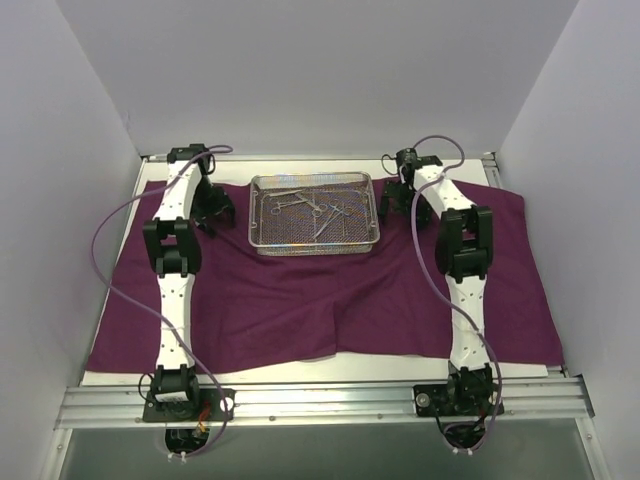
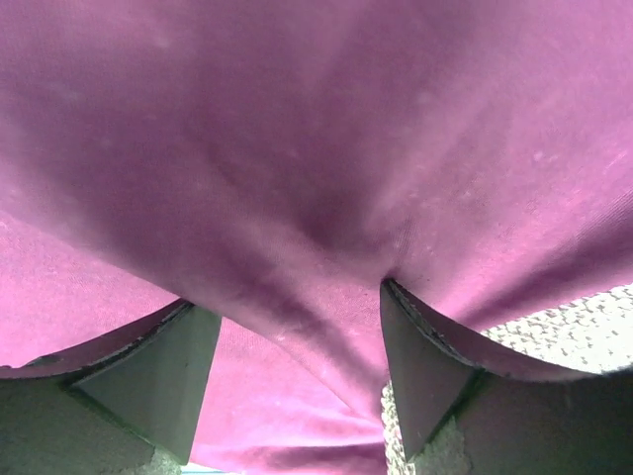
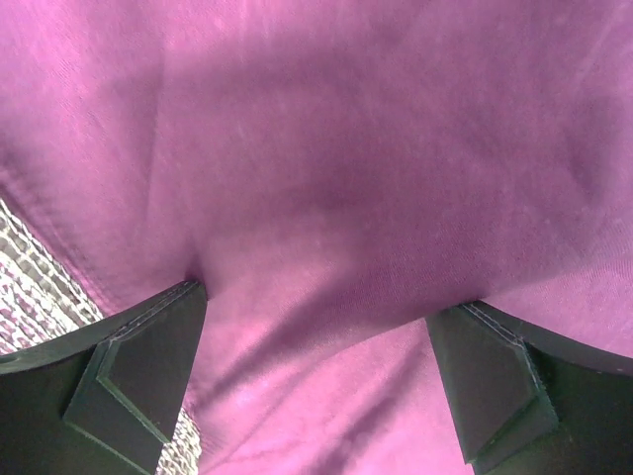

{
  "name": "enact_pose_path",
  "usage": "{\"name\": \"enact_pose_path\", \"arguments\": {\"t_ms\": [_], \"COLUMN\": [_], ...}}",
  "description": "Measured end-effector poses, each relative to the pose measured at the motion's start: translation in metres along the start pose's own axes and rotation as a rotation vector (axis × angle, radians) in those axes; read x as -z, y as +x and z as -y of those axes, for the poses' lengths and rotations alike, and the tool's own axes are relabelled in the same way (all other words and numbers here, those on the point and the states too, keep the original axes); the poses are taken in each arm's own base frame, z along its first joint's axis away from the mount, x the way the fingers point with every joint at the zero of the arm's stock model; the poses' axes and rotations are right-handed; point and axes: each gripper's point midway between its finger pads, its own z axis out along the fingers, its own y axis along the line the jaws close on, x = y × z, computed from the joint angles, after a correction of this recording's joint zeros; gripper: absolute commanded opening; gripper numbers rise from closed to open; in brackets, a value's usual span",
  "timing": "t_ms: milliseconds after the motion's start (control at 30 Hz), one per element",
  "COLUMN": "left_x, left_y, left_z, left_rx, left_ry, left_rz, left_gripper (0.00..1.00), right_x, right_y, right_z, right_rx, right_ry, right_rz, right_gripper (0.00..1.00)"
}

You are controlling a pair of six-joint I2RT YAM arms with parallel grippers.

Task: Open and lay out the surgical kit
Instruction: Smooth out the surgical kit at the center of the board.

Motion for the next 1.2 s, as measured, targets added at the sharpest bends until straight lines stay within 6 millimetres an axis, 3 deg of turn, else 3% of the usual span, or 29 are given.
{"name": "enact_pose_path", "arguments": {"t_ms": [300,600,667,700,733,900,967,1033,1100,1200], "left_x": [0.008,0.027,0.044,0.055,0.068,0.160,0.195,0.212,0.214,0.197], "left_y": [-0.032,-0.067,-0.071,-0.073,-0.074,-0.069,-0.055,-0.037,-0.012,0.038], "left_z": [-0.020,-0.034,-0.032,-0.031,-0.028,-0.021,-0.025,-0.032,-0.040,-0.050], "left_rx": [0.150,0.112,0.091,0.081,0.068,0.037,0.032,0.027,0.020,0.005], "left_ry": [0.174,0.191,0.172,0.166,0.164,0.195,0.210,0.208,0.206,0.219], "left_rz": [-0.025,0.121,0.180,0.211,0.246,0.431,0.478,0.496,0.486,0.417], "left_gripper": [0.77,0.84,0.88,0.98,0.94,0.94,0.94,0.94,0.94,0.94], "right_x": [-0.009,0.004,0.016,0.029,0.043,0.139,0.171,0.189,0.188,0.164], "right_y": [-0.053,-0.033,-0.031,-0.032,-0.034,-0.048,-0.036,-0.008,0.032,0.102], "right_z": [-0.023,-0.011,-0.006,-0.003,-0.002,0.008,0.016,0.025,0.034,0.046], "right_rx": [-0.013,-0.006,-0.003,0.000,0.004,-0.015,-0.022,-0.025,-0.030,-0.044], "right_ry": [-0.029,-0.013,0.002,0.007,0.008,-0.023,-0.048,-0.079,-0.105,-0.123], "right_rz": [0.087,0.071,0.084,0.106,0.128,0.306,0.352,0.356,0.314,0.196], "right_gripper": [1.00,1.00,1.00,1.00,1.00,1.00,1.00,0.98,0.94,0.93]}}
